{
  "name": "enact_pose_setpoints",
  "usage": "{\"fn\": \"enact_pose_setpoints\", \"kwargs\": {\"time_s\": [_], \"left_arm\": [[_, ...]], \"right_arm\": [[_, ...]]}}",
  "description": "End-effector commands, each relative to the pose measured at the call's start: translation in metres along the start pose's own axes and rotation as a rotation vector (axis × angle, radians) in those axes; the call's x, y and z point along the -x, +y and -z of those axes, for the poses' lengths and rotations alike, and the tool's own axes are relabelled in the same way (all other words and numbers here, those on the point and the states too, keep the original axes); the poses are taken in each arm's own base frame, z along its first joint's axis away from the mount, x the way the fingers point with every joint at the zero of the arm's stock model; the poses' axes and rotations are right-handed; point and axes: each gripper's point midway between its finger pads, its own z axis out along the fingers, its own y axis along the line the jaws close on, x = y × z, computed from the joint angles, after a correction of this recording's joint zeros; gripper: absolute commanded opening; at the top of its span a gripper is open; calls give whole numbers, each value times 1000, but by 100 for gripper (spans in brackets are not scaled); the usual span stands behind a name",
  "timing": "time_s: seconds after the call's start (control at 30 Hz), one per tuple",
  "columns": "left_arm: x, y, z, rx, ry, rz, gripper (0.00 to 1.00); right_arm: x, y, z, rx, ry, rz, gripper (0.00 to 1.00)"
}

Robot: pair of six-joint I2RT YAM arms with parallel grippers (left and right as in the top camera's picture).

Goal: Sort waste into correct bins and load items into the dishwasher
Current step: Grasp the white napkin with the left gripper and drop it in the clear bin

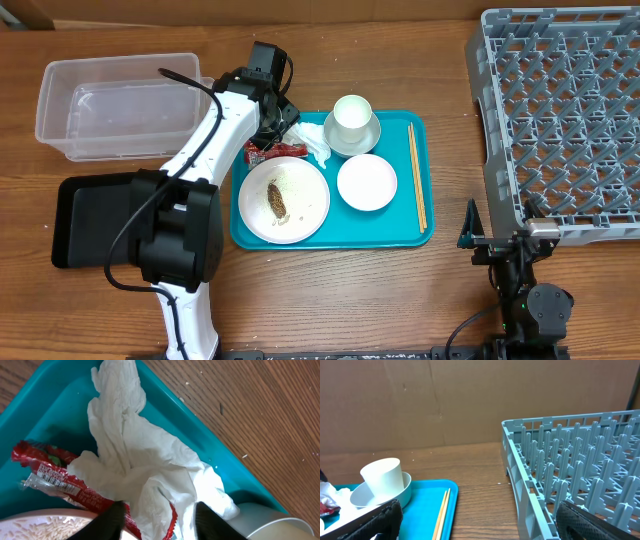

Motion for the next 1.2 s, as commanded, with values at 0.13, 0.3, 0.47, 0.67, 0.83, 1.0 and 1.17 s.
{"fn": "enact_pose_setpoints", "kwargs": {"time_s": [0.13,0.3,0.47,0.67,0.83,1.0,1.17], "left_arm": [[-2,2,-8,23,-8,-3,38],[-9,3,-17,38,5,-15,35],[-7,5,-20,52,-8,-16,20],[2,-3,-9,40,-35,-101,4],[6,-10,14,56,-30,-112,4],[15,-30,48,21,-47,-155,4],[25,-47,88,-20,-74,-156,4]], "right_arm": [[-2,-1,0,-5,-4,7,100],[-2,-1,0,-5,-4,7,100],[-2,-1,0,-5,-4,7,100],[-2,-1,0,-5,-4,7,100],[-2,-1,0,-5,-4,7,100],[-2,-1,0,-5,-4,7,100],[-2,-1,0,-5,-4,7,100]]}}
